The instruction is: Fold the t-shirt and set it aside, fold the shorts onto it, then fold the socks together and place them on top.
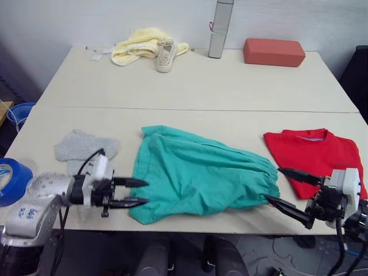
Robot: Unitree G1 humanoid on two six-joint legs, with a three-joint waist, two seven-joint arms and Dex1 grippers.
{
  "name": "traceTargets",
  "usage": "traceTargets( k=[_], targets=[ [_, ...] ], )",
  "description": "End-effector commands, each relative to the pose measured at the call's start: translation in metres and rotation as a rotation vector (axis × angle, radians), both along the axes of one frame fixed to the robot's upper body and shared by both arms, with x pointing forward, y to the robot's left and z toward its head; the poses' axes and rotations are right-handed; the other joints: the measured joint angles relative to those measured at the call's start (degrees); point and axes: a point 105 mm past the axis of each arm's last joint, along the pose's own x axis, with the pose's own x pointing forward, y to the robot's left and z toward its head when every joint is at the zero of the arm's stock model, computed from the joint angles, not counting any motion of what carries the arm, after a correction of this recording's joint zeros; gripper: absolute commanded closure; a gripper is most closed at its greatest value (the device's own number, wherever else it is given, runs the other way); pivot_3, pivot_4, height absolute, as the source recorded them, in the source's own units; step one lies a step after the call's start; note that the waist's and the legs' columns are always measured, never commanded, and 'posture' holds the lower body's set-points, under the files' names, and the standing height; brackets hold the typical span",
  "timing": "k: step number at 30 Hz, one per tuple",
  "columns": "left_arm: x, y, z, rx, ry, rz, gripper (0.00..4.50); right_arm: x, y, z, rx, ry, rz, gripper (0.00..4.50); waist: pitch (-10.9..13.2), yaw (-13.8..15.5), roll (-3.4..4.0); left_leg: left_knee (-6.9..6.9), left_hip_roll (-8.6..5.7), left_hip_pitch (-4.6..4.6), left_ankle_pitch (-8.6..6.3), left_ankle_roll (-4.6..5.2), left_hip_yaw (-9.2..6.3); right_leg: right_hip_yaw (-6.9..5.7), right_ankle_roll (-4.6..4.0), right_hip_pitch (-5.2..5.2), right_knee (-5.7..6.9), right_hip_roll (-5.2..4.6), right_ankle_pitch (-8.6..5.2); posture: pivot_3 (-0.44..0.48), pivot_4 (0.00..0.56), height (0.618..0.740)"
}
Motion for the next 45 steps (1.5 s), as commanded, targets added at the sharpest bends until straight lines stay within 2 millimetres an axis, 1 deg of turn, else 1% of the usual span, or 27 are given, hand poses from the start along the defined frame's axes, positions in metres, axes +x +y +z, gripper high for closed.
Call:
traceTargets(
  k=[1,3,4,5,6,8,11,14,15,18,20,22,23,25,26,28,30,31,34,36,38,40,41,45],
  targets=[
    [0.012,-0.013,0.003,-0.048,-0.025,-0.020,3.19,0.000,0.019,0.008,0.025,-0.042,0.035,0.00,0.00,0.00,0.00,-0.01,0.00,-0.04,0.00,-0.01,0.02,-0.01,0.01,-0.05,0.01,0.02,0.01,0.000,0.150,0.740],
    [0.018,-0.019,0.004,-0.053,-0.043,-0.037,3.80,0.000,0.024,0.008,0.017,-0.053,0.049,0.00,0.00,0.00,0.00,-0.02,0.00,-0.10,0.00,-0.03,0.04,-0.03,0.02,-0.11,0.02,0.07,0.01,0.000,0.150,0.740],
    [0.022,-0.022,0.006,-0.060,-0.062,-0.029,4.19,0.000,0.025,0.009,0.013,-0.058,0.048,0.00,0.00,0.00,0.00,-0.01,0.00,-0.12,0.00,-0.03,0.04,-0.04,0.02,-0.12,0.02,0.10,0.01,0.000,0.150,0.740],
    [0.026,-0.024,0.007,-0.063,-0.074,-0.029,4.49,0.001,0.024,0.011,0.014,-0.069,0.041,0.00,0.00,0.01,0.00,-0.01,0.00,-0.13,0.00,-0.03,0.05,-0.05,0.02,-0.12,0.01,0.12,0.01,0.000,0.150,0.740],
    [0.028,-0.025,0.008,-0.064,-0.082,-0.027,4.49,0.001,0.023,0.013,0.015,-0.076,0.035,0.00,0.00,0.01,-0.01,-0.01,0.00,-0.14,0.00,-0.03,0.06,-0.05,0.02,-0.12,0.01,0.13,0.01,0.000,0.150,0.740],
    [0.032,-0.029,0.009,-0.066,-0.108,-0.035,4.49,0.001,0.015,0.012,-0.009,-0.071,0.011,0.00,0.00,0.01,-0.01,0.00,0.00,-0.13,0.01,-0.03,0.06,-0.04,0.04,-0.10,0.01,0.14,0.02,0.000,0.150,0.740],
    [0.037,-0.037,0.006,-0.057,-0.123,-0.056,4.49,0.002,0.007,0.012,-0.022,-0.080,-0.026,0.00,0.00,0.12,-0.01,0.02,0.00,-0.12,0.02,-0.02,0.07,-0.03,0.05,-0.08,0.02,0.14,0.03,0.000,0.150,0.740],
    [0.053,-0.062,0.005,-0.072,-0.166,-0.052,4.49,0.001,0.021,0.007,-0.023,-0.064,0.005,0.00,-0.01,0.33,-0.03,0.04,0.00,-0.10,0.03,-0.01,0.06,-0.03,0.07,-0.06,0.03,0.14,0.04,0.000,0.150,0.740],
    [0.060,-0.071,0.005,-0.077,-0.176,-0.033,4.49,0.004,0.027,0.007,-0.016,-0.065,0.006,0.00,-0.02,0.37,-0.04,0.06,0.00,-0.12,0.03,0.00,0.06,-0.03,0.08,-0.06,0.03,0.13,0.05,0.000,0.150,0.740],
    [0.079,-0.089,0.004,-0.071,-0.209,0.027,4.49,0.012,0.041,0.006,0.036,-0.060,-0.023,0.00,-0.04,0.31,-0.08,0.07,0.00,-0.12,0.05,0.00,0.06,-0.03,0.09,-0.06,0.04,0.14,0.06,0.000,0.150,0.740],
    [0.084,-0.097,0.002,-0.080,-0.201,0.032,4.49,0.011,0.050,0.006,0.075,-0.047,-0.018,0.00,-0.04,0.15,-0.08,0.06,0.00,-0.13,0.05,0.00,0.07,-0.03,0.09,-0.09,0.05,0.17,0.06,0.000,0.150,0.740],
    [0.082,-0.104,0.004,-0.108,-0.193,-0.006,4.49,0.009,0.052,0.006,0.139,-0.010,-0.038,0.00,-0.04,0.02,-0.08,0.03,0.03,-0.16,0.07,0.05,0.08,-0.03,0.09,-0.12,0.09,0.27,0.06,0.000,0.150,0.740],
    [0.080,-0.107,0.003,-0.104,-0.189,-0.032,4.49,0.007,0.049,0.008,0.180,0.006,-0.069,0.00,-0.04,0.01,-0.08,0.03,0.06,-0.17,0.15,0.19,0.08,-0.03,0.09,-0.12,0.14,0.32,0.06,0.000,0.150,0.740],
    [0.077,-0.110,-0.003,-0.068,-0.198,-0.074,4.49,-0.002,0.039,0.008,0.293,0.107,-0.127,0.00,-0.04,0.13,-0.08,0.03,0.10,-0.22,0.19,0.26,0.06,-0.06,0.09,-0.11,0.12,0.36,0.06,0.000,0.150,0.740],
    [0.077,-0.110,-0.006,-0.046,-0.203,-0.083,4.49,-0.005,0.033,0.006,0.328,0.154,-0.167,0.00,-0.04,0.24,-0.08,0.03,0.10,-0.23,0.20,0.27,0.05,-0.08,0.09,-0.09,0.09,0.36,0.06,0.000,0.150,0.740],
    [0.081,-0.108,-0.011,-0.028,-0.198,-0.069,4.49,-0.017,0.029,0.001,0.377,0.295,-0.188,0.00,-0.04,0.29,-0.08,0.04,0.10,-0.23,0.18,0.31,0.05,-0.08,0.09,-0.05,0.02,0.32,0.06,0.000,0.150,0.740],
    [0.086,-0.107,-0.014,-0.022,-0.187,-0.044,4.49,-0.027,0.025,-0.005,0.445,0.467,-0.224,0.00,-0.03,0.19,-0.08,0.06,0.09,-0.22,0.11,0.32,0.06,-0.04,0.10,-0.04,-0.10,0.25,0.07,0.000,0.150,0.740],
    [0.087,-0.106,-0.018,-0.009,-0.177,-0.040,4.49,-0.032,0.023,-0.007,0.485,0.557,-0.239,0.00,-0.03,0.15,-0.08,0.06,0.09,-0.21,-0.01,0.17,0.05,-0.02,0.11,-0.04,-0.14,0.20,0.07,0.000,0.150,0.740],
    [0.088,-0.103,-0.031,0.029,-0.146,-0.024,4.49,-0.046,0.018,-0.016,0.601,0.837,-0.322,0.00,-0.03,0.12,-0.09,0.05,0.09,-0.15,-0.01,0.19,0.05,0.00,0.05,-0.02,-0.11,0.12,0.10,0.000,0.150,0.740],
    [0.088,-0.101,-0.040,0.054,-0.131,-0.010,4.49,-0.053,0.018,-0.030,0.628,0.973,-0.407,0.00,-0.04,0.10,-0.10,0.01,0.10,-0.12,-0.01,0.21,0.04,0.01,0.04,-0.01,-0.11,0.10,0.09,0.000,0.150,0.740],
    [0.090,-0.099,-0.046,0.078,-0.126,0.012,4.49,-0.052,0.022,-0.038,0.675,1.008,-0.460,0.00,-0.04,0.01,-0.13,-0.01,0.11,-0.13,0.00,0.22,0.04,0.01,0.03,-0.04,-0.13,0.10,0.08,0.000,0.150,0.740],
    [0.093,-0.097,-0.049,0.077,-0.121,0.046,4.49,-0.043,0.023,-0.047,0.774,1.013,-0.560,0.00,-0.05,0.03,-0.16,-0.01,0.11,-0.15,0.01,0.21,0.06,0.01,0.04,-0.05,-0.15,0.10,0.09,0.000,0.150,0.740],
    [0.093,-0.096,-0.049,0.076,-0.118,0.053,4.49,-0.040,0.023,-0.050,0.794,1.022,-0.590,0.00,-0.06,0.01,-0.16,-0.01,0.11,-0.15,0.01,0.20,0.05,0.01,0.05,-0.05,-0.16,0.11,0.09,0.000,0.150,0.740],
    [0.092,-0.094,-0.050,0.081,-0.117,0.049,4.49,-0.023,0.030,-0.048,0.904,1.009,-0.645,0.00,-0.05,0.02,-0.14,0.02,0.09,-0.19,0.01,0.18,0.09,0.04,0.09,-0.08,-0.16,0.10,0.11,0.000,0.150,0.740]
  ],
)
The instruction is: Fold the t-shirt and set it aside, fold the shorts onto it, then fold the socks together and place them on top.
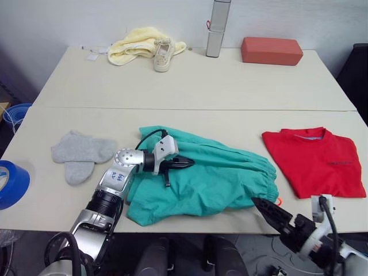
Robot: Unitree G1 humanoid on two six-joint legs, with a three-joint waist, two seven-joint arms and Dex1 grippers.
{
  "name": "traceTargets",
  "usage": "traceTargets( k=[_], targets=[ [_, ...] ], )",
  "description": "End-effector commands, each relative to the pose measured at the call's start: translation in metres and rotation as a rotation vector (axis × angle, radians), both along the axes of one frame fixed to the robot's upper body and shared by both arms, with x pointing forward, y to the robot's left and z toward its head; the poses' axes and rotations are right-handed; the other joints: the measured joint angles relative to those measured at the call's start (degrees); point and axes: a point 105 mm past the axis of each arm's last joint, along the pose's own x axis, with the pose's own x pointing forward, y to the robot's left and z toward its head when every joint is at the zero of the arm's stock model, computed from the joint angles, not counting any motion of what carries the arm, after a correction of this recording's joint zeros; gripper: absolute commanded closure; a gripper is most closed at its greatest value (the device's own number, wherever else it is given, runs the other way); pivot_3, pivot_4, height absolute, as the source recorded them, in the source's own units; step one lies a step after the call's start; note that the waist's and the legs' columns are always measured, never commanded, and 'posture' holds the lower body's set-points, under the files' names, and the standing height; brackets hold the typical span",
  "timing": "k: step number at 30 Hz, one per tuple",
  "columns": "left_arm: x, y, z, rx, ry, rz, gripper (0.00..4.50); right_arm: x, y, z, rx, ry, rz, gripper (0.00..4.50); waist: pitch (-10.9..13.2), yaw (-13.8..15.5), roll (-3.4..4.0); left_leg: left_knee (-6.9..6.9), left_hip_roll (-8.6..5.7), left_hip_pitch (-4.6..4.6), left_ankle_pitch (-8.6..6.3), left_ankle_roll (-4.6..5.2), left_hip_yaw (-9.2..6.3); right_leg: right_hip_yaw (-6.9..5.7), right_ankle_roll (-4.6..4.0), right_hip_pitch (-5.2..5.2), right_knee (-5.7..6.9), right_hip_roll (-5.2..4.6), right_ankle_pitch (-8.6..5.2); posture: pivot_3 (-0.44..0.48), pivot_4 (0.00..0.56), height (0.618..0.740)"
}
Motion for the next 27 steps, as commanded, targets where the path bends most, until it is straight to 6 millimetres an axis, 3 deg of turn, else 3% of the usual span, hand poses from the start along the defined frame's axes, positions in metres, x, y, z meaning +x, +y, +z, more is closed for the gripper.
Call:
traceTargets(
  k=[1,5,10,18,27],
  targets=[
    [0.000,0.002,0.001,-0.004,-0.006,0.004,4.49,0.014,0.005,0.010,0.079,-0.022,-0.109,0.00,0.00,-0.01,0.00,0.00,0.00,0.00,0.00,0.00,0.00,0.00,0.00,0.00,0.00,0.00,0.00,0.000,0.150,0.740],
    [0.000,0.004,0.000,0.001,-0.003,0.005,4.49,0.029,0.002,0.006,0.168,0.007,-0.226,0.00,0.00,0.00,0.01,-0.02,0.01,-0.04,0.01,-0.04,-0.01,0.00,0.00,-0.07,0.03,0.02,0.00,0.000,0.150,0.740],
    [-0.002,0.005,-0.003,0.002,-0.004,-0.004,4.49,0.036,0.008,-0.012,0.120,0.064,-0.244,0.00,0.00,-0.10,0.01,-0.01,0.00,-0.06,0.07,0.06,0.01,0.00,-0.01,-0.09,0.05,0.03,0.00,0.000,0.150,0.740],
    [0.000,0.012,0.000,0.002,-0.016,0.009,4.49,0.023,0.003,-0.007,0.152,0.051,-0.275,0.00,-0.01,-0.11,0.01,-0.03,0.01,-0.05,0.09,0.13,-0.01,0.01,-0.02,-0.09,0.06,0.02,-0.01,0.000,0.150,0.740],
    [-0.005,0.011,-0.006,0.017,0.004,-0.009,4.49,0.060,0.011,-0.015,0.232,-0.029,-0.339,0.00,-0.05,-0.41,-0.06,-0.04,0.02,-0.01,0.03,0.00,0.03,0.08,-0.03,-0.12,0.11,0.03,-0.01,0.000,0.150,0.740]
  ],
)
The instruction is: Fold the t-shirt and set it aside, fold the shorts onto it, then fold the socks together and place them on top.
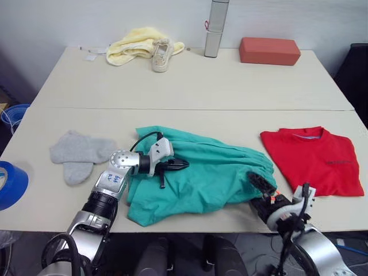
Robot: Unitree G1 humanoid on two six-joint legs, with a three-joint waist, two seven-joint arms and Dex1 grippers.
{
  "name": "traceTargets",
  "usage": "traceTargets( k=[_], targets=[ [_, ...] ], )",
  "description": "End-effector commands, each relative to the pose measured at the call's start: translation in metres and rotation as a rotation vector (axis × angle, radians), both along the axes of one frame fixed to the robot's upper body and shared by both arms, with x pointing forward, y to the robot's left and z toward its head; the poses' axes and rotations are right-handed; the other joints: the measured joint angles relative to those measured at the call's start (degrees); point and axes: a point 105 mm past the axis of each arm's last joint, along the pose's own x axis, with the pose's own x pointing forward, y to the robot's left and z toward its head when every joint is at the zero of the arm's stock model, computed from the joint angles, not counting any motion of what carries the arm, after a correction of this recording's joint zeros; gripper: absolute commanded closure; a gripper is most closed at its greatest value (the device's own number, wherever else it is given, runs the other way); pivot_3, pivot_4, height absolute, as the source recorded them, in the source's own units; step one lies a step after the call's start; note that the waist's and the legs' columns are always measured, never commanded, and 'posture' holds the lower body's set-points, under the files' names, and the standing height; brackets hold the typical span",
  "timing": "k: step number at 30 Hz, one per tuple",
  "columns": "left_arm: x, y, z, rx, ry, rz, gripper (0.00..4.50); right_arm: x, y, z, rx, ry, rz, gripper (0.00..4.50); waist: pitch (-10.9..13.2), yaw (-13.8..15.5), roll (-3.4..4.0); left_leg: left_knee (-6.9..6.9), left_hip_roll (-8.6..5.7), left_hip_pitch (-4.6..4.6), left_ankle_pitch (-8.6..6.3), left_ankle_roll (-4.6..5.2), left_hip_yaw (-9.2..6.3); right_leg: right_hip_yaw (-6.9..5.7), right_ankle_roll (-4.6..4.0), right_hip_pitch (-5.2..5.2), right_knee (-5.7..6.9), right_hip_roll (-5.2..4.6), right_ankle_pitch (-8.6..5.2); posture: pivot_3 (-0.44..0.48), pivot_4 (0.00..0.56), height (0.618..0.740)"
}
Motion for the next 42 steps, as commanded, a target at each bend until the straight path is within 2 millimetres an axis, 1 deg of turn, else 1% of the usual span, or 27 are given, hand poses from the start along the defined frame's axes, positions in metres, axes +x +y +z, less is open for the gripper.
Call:
traceTargets(
  k=[1,3,4,6,11,14,17,18,21,22,24,28,30,31,34,35,36,37,40,41,42],
  targets=[
    [-0.004,0.000,0.000,0.000,-0.009,-0.019,4.49,0.010,-0.001,-0.008,0.023,-0.010,-0.043,0.00,0.00,-0.06,-0.01,-0.01,0.00,0.00,0.00,0.00,-0.01,0.00,-0.01,0.00,0.00,0.01,0.00,0.000,0.150,0.740],
    [-0.005,0.001,-0.002,0.008,-0.009,-0.022,4.49,0.017,-0.008,-0.009,0.022,-0.030,-0.100,0.00,-0.01,-0.16,-0.01,-0.01,0.01,0.00,0.01,0.00,0.01,0.00,-0.01,-0.02,0.00,0.01,0.00,0.000,0.150,0.740],
    [-0.005,0.002,-0.003,0.010,-0.008,-0.022,4.50,0.019,-0.013,-0.010,0.012,-0.044,-0.138,0.19,-0.01,-0.18,-0.01,-0.01,0.01,0.00,0.01,0.00,0.00,0.00,-0.01,-0.01,0.01,0.01,0.00,0.000,0.150,0.740],
    [-0.005,0.004,-0.004,0.011,-0.005,-0.021,4.50,0.022,-0.014,-0.006,0.025,-0.086,-0.150,0.58,-0.01,-0.16,-0.01,-0.01,0.00,0.00,0.00,-0.01,0.01,0.01,-0.01,-0.01,0.01,0.01,0.00,0.000,0.150,0.740],
    [-0.003,0.005,-0.004,0.006,-0.010,-0.028,4.50,0.031,-0.015,-0.002,-0.008,-0.169,-0.143,2.30,0.00,-0.03,0.01,-0.02,0.00,-0.11,0.00,0.00,0.03,0.02,-0.01,-0.15,0.01,0.01,0.00,0.000,0.150,0.740],
    [-0.001,0.006,-0.001,-0.009,-0.022,-0.020,4.50,0.036,-0.017,0.002,-0.067,-0.213,-0.139,3.33,0.00,-0.04,0.02,-0.02,0.00,-0.12,0.01,0.00,0.05,0.03,-0.01,-0.19,0.04,0.01,0.00,0.000,0.150,0.740],
    [0.004,0.009,0.007,-0.048,-0.032,0.008,4.50,0.039,-0.020,0.012,-0.190,-0.285,-0.128,4.36,0.00,-0.05,0.02,-0.02,0.00,-0.12,0.01,-0.02,0.05,0.03,-0.01,-0.18,0.07,0.01,0.00,0.000,0.150,0.740],
    [0.004,0.012,0.011,-0.062,-0.031,0.016,4.50,0.040,-0.023,0.017,-0.255,-0.318,-0.133,4.50,0.00,-0.06,0.03,-0.02,0.00,-0.13,0.01,-0.02,0.05,0.04,-0.01,-0.20,0.07,0.01,0.00,0.000,0.150,0.740],
    [0.002,0.019,0.017,-0.087,-0.020,0.045,4.50,0.041,-0.024,0.035,-0.394,-0.429,-0.125,4.50,0.00,-0.03,0.03,-0.01,-0.01,-0.35,0.08,0.08,0.13,0.11,-0.01,-0.53,0.17,0.01,0.00,0.000,0.150,0.740],
    [0.001,0.023,0.018,-0.094,-0.008,0.059,4.50,0.041,-0.021,0.044,-0.458,-0.484,-0.101,4.50,0.00,-0.03,0.04,-0.01,-0.01,-0.42,0.20,0.23,0.15,0.12,-0.01,-0.63,0.22,0.02,0.00,0.000,0.150,0.740],
    [-0.001,0.026,0.017,-0.099,0.010,0.081,4.50,0.041,-0.014,0.055,-0.566,-0.557,-0.056,4.50,0.01,-0.12,0.05,-0.02,-0.01,-0.47,0.21,0.23,0.17,0.11,-0.01,-0.67,0.25,0.05,-0.01,0.000,0.150,0.740],
    [-0.005,0.029,0.009,-0.095,0.048,0.126,4.50,0.049,-0.004,0.078,-0.905,-0.716,0.009,4.50,0.01,-0.35,0.05,0.01,-0.01,-0.47,0.22,0.26,0.26,0.17,-0.01,-0.68,0.44,0.08,0.00,0.000,0.150,0.740],
    [-0.004,0.027,0.004,-0.094,0.062,0.150,4.50,0.048,0.021,0.087,-1.098,-0.837,0.165,4.50,0.02,-0.35,0.07,0.02,-0.01,-0.46,0.22,0.24,0.28,0.19,-0.01,-0.71,0.30,0.08,-0.01,0.000,0.150,0.740],
    [-0.004,0.026,0.002,-0.093,0.066,0.158,4.50,0.046,0.034,0.087,-1.169,-0.883,0.257,4.50,0.02,-0.34,0.07,0.02,-0.01,-0.45,0.22,0.24,0.33,0.24,-0.01,-0.74,0.31,0.08,-0.01,0.000,0.150,0.740],
    [-0.004,0.026,-0.006,-0.067,0.093,0.191,4.50,0.037,0.072,0.091,-1.329,-1.022,0.472,4.50,0.02,-0.12,0.07,0.00,0.00,-0.45,0.24,0.19,0.31,0.24,-0.05,-0.78,0.34,0.09,-0.03,0.000,0.150,0.740],
    [-0.004,0.027,-0.009,-0.057,0.102,0.202,4.50,0.036,0.080,0.093,-1.356,-1.052,0.511,4.50,0.02,-0.06,0.07,0.01,0.02,-0.44,0.24,0.16,0.30,0.22,-0.07,-0.78,0.35,0.10,-0.04,0.000,0.150,0.740],
    [-0.004,0.027,-0.010,-0.051,0.107,0.209,4.50,0.036,0.085,0.094,-1.370,-1.067,0.533,4.50,0.02,0.01,0.07,0.01,0.01,-0.43,0.25,0.16,0.32,0.23,-0.07,-0.77,0.36,0.09,-0.04,0.000,0.150,0.740],
    [-0.004,0.029,-0.012,-0.050,0.112,0.221,4.50,0.035,0.095,0.091,-1.385,-1.090,0.599,4.50,0.02,0.04,0.06,0.02,0.01,-0.42,0.25,0.15,0.31,0.23,-0.07,-0.76,0.36,0.09,-0.04,0.000,0.150,0.740],
    [-0.008,0.035,-0.017,-0.044,0.133,0.245,4.50,0.034,0.123,0.089,-1.403,-1.170,0.715,4.50,0.01,0.02,0.05,0.03,0.01,-0.38,0.25,0.15,0.32,0.23,-0.07,-0.72,0.35,0.08,-0.03,0.000,0.150,0.740],
    [-0.009,0.036,-0.018,-0.044,0.138,0.249,4.50,0.035,0.127,0.088,-1.407,-1.181,0.731,4.50,0.01,0.00,0.05,0.03,0.01,-0.36,0.24,0.14,0.32,0.23,-0.07,-0.72,0.35,0.08,-0.03,0.000,0.150,0.740],
    [-0.011,0.039,-0.018,-0.046,0.141,0.259,4.50,0.033,0.133,0.078,-1.398,-1.169,0.802,4.50,0.01,0.00,0.04,0.02,0.01,-0.34,0.24,0.13,0.31,0.23,-0.07,-0.71,0.35,0.08,-0.03,0.000,0.150,0.740]
  ],
)
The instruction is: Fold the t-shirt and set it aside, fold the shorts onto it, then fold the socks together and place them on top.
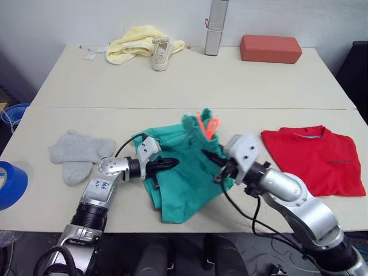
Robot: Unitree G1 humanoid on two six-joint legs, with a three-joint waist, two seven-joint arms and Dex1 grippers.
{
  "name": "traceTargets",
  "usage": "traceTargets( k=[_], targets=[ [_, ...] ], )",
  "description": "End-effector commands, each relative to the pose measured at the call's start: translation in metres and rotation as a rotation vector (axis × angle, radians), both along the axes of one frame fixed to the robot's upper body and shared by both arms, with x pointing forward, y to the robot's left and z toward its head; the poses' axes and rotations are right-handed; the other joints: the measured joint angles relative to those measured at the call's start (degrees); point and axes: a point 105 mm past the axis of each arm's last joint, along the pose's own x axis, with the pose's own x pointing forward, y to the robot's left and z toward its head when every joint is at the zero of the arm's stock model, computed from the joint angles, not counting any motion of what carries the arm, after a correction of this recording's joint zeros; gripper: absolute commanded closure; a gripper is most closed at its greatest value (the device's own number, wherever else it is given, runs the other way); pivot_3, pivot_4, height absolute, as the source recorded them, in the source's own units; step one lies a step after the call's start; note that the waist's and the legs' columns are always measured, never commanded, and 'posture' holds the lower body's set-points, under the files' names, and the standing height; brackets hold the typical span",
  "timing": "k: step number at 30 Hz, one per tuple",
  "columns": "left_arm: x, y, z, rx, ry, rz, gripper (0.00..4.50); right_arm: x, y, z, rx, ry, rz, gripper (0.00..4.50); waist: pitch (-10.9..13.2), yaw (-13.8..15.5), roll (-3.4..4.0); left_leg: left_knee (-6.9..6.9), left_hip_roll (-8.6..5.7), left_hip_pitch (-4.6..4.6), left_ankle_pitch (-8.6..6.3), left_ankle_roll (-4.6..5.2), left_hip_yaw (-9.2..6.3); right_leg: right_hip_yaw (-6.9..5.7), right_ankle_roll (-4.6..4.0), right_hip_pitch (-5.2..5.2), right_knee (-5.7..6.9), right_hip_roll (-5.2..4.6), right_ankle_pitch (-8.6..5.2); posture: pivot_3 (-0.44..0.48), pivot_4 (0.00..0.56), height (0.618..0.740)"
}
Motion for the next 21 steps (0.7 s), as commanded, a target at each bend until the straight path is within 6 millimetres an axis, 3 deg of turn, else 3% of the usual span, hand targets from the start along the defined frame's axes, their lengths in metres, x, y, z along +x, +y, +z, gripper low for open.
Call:
traceTargets(
  k=[1,6,14,15,21],
  targets=[
    [-0.008,0.011,-0.015,0.018,0.067,0.043,4.50,-0.009,0.018,-0.016,-0.072,0.041,0.102,4.50,-0.01,-0.02,-0.01,-0.01,0.00,0.00,0.00,-0.01,0.00,-0.01,-0.01,-0.01,0.00,0.00,-0.01,0.000,0.150,0.740],
    [-0.019,0.029,-0.009,-0.004,0.061,0.060,4.50,-0.012,0.026,-0.041,-0.161,0.099,0.185,4.50,-0.02,-0.95,-0.03,-0.02,0.00,0.05,-0.02,-0.02,0.03,-0.01,-0.01,0.07,-0.03,0.01,-0.01,0.000,0.150,0.740],
    [-0.030,0.045,0.003,-0.019,0.038,0.072,4.50,-0.025,0.035,-0.059,-0.169,0.155,0.286,4.50,-0.01,-1.31,-0.03,-0.05,0.03,0.11,-0.19,-0.38,0.03,-0.02,-0.07,0.05,0.05,0.04,-0.04,0.000,0.150,0.740],
    [-0.030,0.046,0.003,-0.018,0.039,0.081,4.50,-0.029,0.036,-0.062,-0.178,0.181,0.314,3.77,-0.01,-1.27,-0.03,-0.05,0.03,0.11,-0.19,-0.38,0.02,-0.03,-0.07,0.06,0.06,0.05,-0.04,0.000,0.150,0.740],
    [-0.031,0.048,-0.004,-0.016,0.045,0.110,4.50,-0.053,0.040,-0.044,-0.067,0.236,0.547,1.79,-0.01,-1.26,-0.03,-0.05,0.03,0.12,-0.22,-0.41,0.02,-0.01,-0.06,0.07,0.01,0.05,-0.04,0.000,0.150,0.740]
  ],
)
